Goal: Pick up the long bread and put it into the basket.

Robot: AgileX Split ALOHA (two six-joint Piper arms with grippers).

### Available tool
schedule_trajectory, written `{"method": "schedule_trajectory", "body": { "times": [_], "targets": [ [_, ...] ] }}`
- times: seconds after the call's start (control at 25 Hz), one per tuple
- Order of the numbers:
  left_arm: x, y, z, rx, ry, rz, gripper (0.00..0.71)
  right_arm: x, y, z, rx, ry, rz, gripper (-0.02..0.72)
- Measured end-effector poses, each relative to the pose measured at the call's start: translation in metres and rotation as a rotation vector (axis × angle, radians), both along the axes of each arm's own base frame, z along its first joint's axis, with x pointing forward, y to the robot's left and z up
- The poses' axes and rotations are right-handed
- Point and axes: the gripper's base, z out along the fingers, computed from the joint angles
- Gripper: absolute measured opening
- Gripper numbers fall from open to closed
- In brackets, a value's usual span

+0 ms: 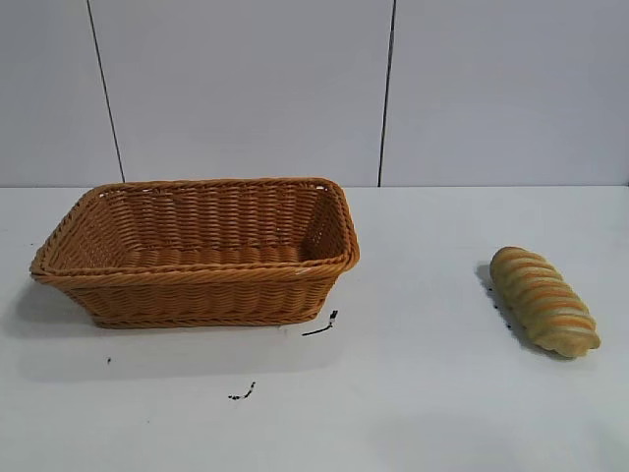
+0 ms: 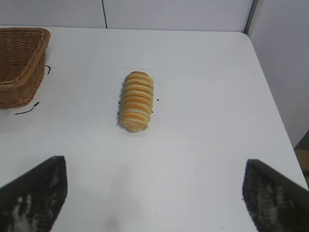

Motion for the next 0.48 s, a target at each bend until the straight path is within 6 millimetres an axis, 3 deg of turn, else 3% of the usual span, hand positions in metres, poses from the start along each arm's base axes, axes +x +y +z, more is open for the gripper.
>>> {"method": "schedule_trajectory", "body": {
  "times": [0.48],
  "targets": [
    [0.0000,0.0000,0.0000,0.000,0.000,0.000,0.696,0.0045,-0.0001,0.0050,0.000,0.026,0.000,0.683]
  ]
}}
